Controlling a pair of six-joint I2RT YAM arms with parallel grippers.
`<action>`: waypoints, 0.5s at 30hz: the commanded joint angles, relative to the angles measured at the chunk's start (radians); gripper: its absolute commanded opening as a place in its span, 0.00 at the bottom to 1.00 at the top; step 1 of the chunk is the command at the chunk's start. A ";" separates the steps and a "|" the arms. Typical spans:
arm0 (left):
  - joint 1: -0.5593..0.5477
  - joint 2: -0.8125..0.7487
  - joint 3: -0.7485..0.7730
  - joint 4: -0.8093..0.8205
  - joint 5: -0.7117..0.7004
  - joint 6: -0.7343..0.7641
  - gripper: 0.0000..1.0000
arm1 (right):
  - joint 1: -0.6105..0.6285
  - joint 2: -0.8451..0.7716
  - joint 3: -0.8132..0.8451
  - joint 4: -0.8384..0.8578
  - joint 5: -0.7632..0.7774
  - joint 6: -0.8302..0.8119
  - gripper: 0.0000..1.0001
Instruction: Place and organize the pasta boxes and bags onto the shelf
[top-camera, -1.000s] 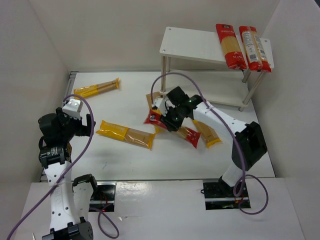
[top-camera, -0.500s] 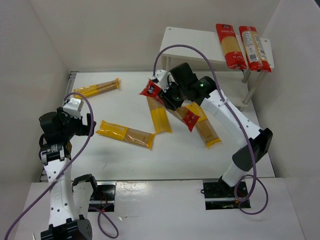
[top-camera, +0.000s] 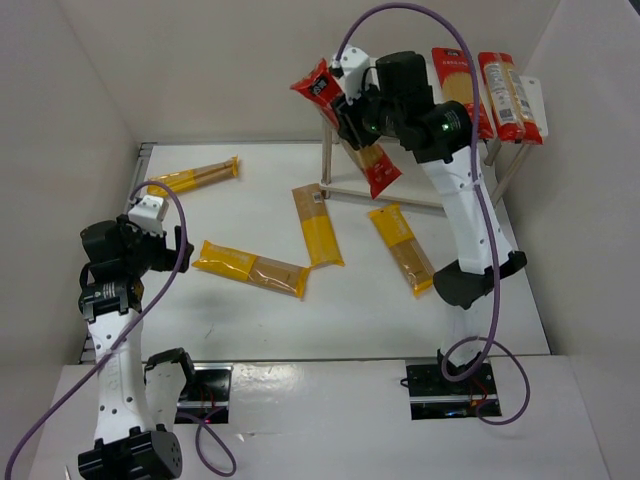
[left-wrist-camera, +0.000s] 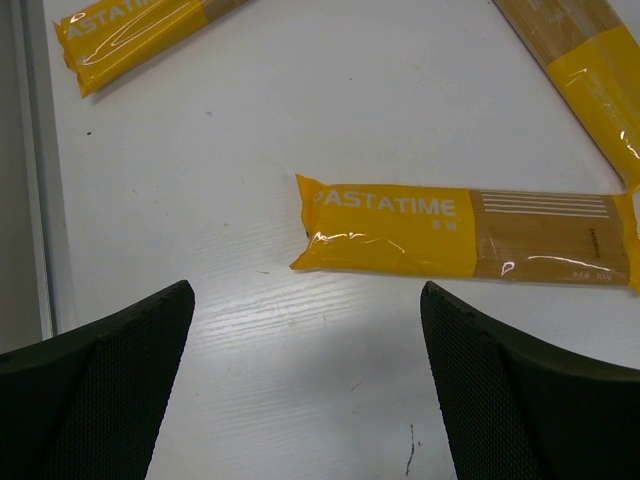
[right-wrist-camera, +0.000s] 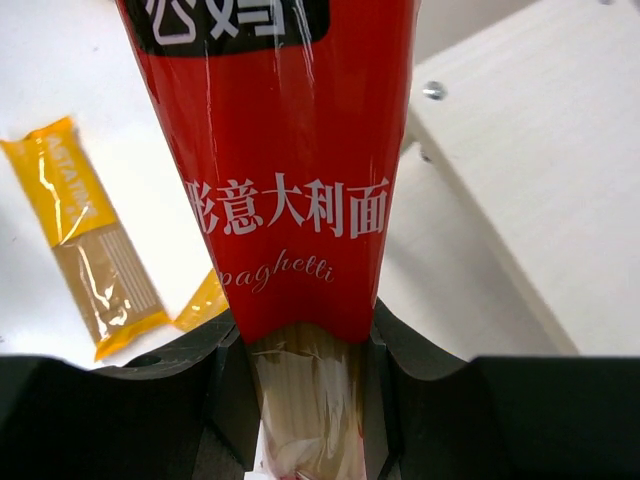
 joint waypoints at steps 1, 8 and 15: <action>0.004 -0.005 0.026 0.012 0.041 0.025 0.99 | -0.042 -0.005 0.130 0.043 0.019 0.015 0.00; 0.004 0.004 0.026 0.003 0.051 0.034 0.99 | -0.129 0.098 0.345 0.124 0.143 -0.011 0.00; 0.004 0.004 0.026 0.003 0.071 0.043 0.99 | -0.207 0.230 0.475 0.157 0.203 -0.030 0.00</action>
